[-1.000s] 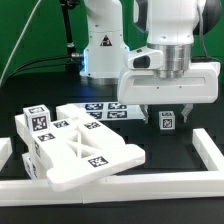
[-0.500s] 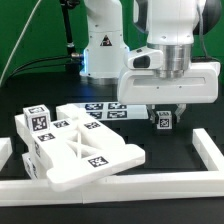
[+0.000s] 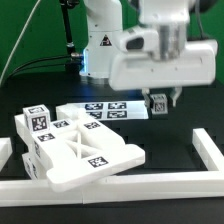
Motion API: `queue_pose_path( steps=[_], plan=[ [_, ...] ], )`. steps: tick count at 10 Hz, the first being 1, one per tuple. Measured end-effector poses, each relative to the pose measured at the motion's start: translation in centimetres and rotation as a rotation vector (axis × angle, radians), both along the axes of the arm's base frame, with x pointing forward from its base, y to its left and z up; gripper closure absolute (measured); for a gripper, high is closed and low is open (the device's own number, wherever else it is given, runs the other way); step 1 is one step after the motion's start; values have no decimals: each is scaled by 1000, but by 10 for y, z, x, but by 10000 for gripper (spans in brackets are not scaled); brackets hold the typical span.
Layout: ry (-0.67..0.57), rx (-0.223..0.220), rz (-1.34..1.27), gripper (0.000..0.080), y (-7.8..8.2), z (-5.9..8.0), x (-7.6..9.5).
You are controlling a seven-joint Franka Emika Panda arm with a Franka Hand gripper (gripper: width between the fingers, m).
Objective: Assemble chair
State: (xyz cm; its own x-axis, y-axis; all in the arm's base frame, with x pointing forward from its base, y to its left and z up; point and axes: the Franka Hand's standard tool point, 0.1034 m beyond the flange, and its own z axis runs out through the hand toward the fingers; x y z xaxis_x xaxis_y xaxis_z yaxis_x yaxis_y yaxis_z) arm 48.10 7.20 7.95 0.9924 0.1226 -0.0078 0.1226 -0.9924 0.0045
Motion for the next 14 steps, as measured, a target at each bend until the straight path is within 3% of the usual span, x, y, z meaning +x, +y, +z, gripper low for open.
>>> queue_pose_path(
  steps=[1, 2, 3, 6, 7, 9, 10, 14],
  plan=[
    [17, 22, -11, 515, -22, 30, 14],
    [28, 10, 13, 515, -25, 52, 26],
    [23, -9, -14, 515, -18, 59, 30],
    [25, -9, 1, 515, -21, 56, 29],
    [40, -5, 108, 515, -37, 62, 35],
    [56, -3, 198, 515, -86, 105, 84],
    [5, -13, 227, 515, -95, 112, 95],
    [2, -12, 230, 515, -95, 109, 91]
  ],
)
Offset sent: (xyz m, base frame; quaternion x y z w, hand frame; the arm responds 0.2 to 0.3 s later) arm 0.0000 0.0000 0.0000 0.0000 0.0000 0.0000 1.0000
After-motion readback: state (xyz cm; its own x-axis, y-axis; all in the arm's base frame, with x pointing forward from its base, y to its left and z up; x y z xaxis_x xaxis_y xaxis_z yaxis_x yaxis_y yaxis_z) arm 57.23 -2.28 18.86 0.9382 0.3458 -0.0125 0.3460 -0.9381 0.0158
